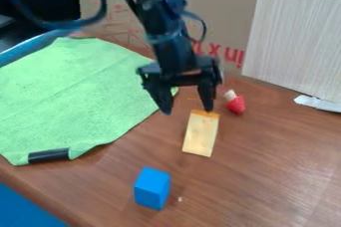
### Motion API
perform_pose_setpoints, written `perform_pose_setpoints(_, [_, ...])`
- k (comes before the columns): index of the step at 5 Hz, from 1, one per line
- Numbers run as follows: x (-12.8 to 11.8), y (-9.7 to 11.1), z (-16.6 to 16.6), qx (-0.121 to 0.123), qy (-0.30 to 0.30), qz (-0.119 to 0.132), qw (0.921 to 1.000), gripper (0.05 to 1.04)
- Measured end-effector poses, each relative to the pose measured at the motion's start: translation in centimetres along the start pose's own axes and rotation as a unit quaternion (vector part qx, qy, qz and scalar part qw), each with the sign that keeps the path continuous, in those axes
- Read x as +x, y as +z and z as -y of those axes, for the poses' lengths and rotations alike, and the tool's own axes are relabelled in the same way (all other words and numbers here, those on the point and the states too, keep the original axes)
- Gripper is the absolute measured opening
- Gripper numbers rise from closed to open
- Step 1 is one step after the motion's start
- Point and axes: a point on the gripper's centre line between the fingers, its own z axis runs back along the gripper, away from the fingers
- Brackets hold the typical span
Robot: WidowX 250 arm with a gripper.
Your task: Removed the small box on the cloth
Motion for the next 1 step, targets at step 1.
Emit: perform_pose_setpoints(1, [1.23,3.98,-1.01,0.048,-0.042,-0.047,0.9968,1.001])
